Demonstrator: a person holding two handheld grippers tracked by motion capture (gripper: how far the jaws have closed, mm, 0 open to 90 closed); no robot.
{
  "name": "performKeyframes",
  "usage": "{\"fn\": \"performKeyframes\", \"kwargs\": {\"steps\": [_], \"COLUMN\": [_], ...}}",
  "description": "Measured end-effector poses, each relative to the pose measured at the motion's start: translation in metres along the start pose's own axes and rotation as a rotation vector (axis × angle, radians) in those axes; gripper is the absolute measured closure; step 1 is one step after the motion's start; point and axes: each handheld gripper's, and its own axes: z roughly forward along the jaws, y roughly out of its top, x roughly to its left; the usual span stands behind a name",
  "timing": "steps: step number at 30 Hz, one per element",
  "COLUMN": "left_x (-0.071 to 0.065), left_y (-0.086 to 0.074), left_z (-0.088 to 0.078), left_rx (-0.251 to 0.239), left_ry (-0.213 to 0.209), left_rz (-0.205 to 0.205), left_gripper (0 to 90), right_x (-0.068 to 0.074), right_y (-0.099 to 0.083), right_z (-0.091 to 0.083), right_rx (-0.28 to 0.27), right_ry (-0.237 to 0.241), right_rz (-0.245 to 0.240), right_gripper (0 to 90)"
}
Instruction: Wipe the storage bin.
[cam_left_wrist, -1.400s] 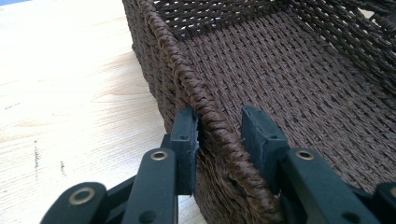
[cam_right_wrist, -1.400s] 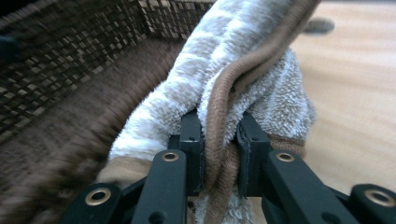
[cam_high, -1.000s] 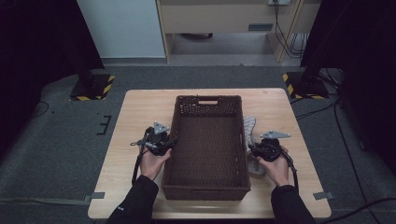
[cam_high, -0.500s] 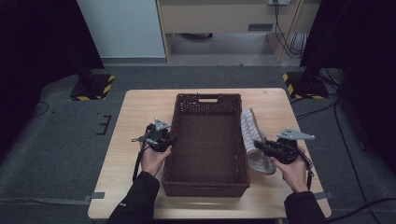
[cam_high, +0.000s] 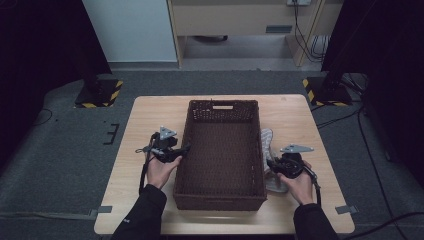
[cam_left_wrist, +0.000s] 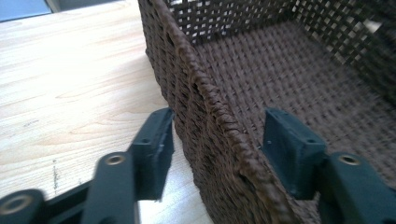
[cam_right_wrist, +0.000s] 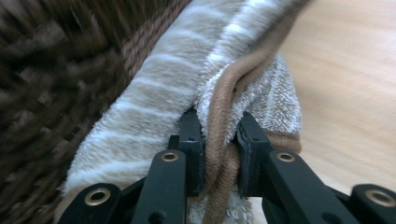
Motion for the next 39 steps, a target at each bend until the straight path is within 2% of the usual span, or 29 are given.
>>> {"fn": "performKeyframes", "kwargs": {"steps": [4,7,10,11,12,14,15,16,19,20,24,27,30,32,33,34,39], "left_x": [-0.009,-0.017,-0.021,-0.021,-0.022,-0.023,-0.023,-0.023,-0.023,-0.023,-0.024,-0.023,-0.019,-0.018,-0.017,-0.017,-0.014], "left_y": [-0.005,-0.012,-0.021,-0.023,-0.024,-0.026,-0.025,-0.025,-0.024,-0.024,-0.023,-0.022,-0.020,-0.018,-0.017,-0.016,-0.012], "left_z": [-0.017,-0.024,-0.023,-0.022,-0.020,-0.018,-0.018,-0.018,-0.017,-0.017,-0.017,-0.015,-0.013,-0.010,-0.009,-0.008,-0.003], "left_rx": [0.006,0.037,0.070,0.081,0.096,0.093,0.092,0.093,0.080,0.079,0.077,0.076,0.073,0.073,0.076,0.077,0.077], "left_ry": [-0.026,-0.030,-0.027,-0.037,-0.040,-0.043,-0.041,-0.036,-0.012,-0.009,0.006,0.011,0.008,0.014,0.019,0.022,0.032], "left_rz": [0.036,0.054,0.061,0.051,0.044,0.014,-0.002,-0.008,-0.025,-0.029,-0.033,-0.032,-0.040,-0.039,-0.038,-0.037,-0.041], "left_gripper": [44.9,49.6,54.2,55.3,60.2,63.4,64.9,64.9,71.1,71.1,72.6,72.8,72.8,72.7,72.6,72.6,72.5], "right_x": [-0.008,-0.008,-0.002,0.001,0.007,0.012,0.015,0.015,0.015,0.015,0.014,0.015,0.013,0.012,0.009,0.009,0.003], "right_y": [0.007,0.010,0.011,0.011,0.009,0.006,0.004,0.004,-0.002,-0.002,-0.006,-0.012,-0.011,-0.008,-0.004,-0.004,0.007], "right_z": [-0.032,-0.054,-0.068,-0.069,-0.064,-0.053,-0.046,-0.046,-0.024,-0.024,-0.009,0.009,0.008,0.002,-0.011,-0.011,-0.058], "right_rx": [-0.127,-0.193,-0.231,-0.229,-0.211,-0.172,-0.144,-0.144,-0.094,-0.094,-0.033,0.040,0.036,0.012,-0.044,-0.044,-0.204], "right_ry": [0.021,0.053,0.107,0.124,0.142,0.143,0.132,0.132,0.108,0.108,0.072,0.040,0.040,0.034,0.044,0.044,0.102], "right_rz": [0.042,0.031,0.017,0.013,-0.002,-0.009,-0.018,-0.018,-0.002,-0.002,-0.015,-0.023,-0.015,-0.007,0.004,0.004,0.023], "right_gripper": [75.6,75.6,75.6,75.6,75.6,75.6,75.6,75.6,75.8,75.8,75.9,75.9,75.9,75.9,75.9,75.9,75.9]}}
